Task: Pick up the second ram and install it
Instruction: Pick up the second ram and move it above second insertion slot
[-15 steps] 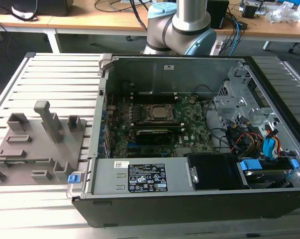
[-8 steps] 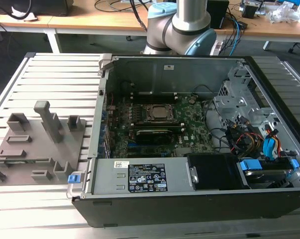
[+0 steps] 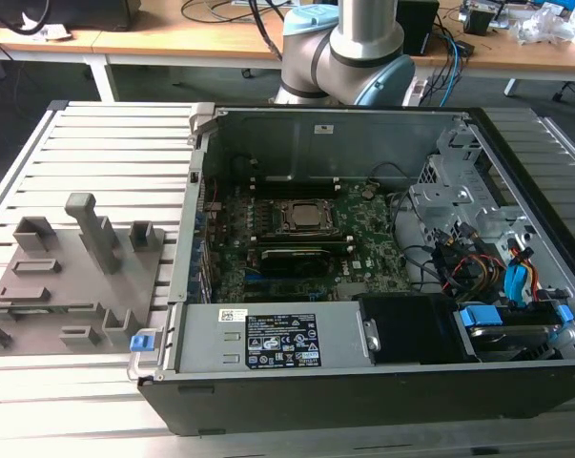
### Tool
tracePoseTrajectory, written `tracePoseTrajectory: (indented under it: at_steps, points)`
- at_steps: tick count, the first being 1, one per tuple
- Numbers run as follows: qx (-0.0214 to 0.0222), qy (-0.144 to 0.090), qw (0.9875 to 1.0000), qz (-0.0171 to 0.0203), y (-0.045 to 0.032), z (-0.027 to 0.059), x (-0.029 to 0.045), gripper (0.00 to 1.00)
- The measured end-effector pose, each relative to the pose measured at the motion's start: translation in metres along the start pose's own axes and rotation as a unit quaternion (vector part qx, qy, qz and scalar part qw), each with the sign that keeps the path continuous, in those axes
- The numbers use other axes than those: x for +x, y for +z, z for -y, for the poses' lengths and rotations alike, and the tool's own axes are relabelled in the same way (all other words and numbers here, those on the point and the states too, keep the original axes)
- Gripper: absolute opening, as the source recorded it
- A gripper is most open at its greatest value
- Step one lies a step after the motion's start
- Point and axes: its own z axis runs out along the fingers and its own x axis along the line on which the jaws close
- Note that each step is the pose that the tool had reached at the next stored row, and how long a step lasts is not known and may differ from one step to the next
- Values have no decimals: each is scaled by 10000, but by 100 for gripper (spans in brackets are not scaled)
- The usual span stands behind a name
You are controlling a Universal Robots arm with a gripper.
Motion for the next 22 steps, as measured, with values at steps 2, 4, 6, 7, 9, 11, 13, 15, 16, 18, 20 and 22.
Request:
tracePoseTrajectory:
  at_steps: [2,4,6,7,9,11,13,15,16,18,20,22]
  points:
    - [-2,-75,10000,-3,0,0,0,11]
    - [-4,-175,9998,-8,0,0,0,11]
    - [-7,-318,9995,-14,0,0,0,11]
    - [-8,-349,9994,-16,0,0,0,11]
    - [-10,-423,9991,-19,0,0,0,11]
    - [-10,-424,9991,-19,0,0,0,11]
    - [-10,-425,9991,-19,0,0,0,11]
    - [-10,-425,9991,-19,0,0,0,11]
    - [-10,-425,9991,-19,0,0,0,17]
    - [-10,-426,9991,-19,0,0,0,30]
    - [-10,-426,9991,-19,0,0,0,30]
    - [-10,-427,9991,-19,0,0,0,36]
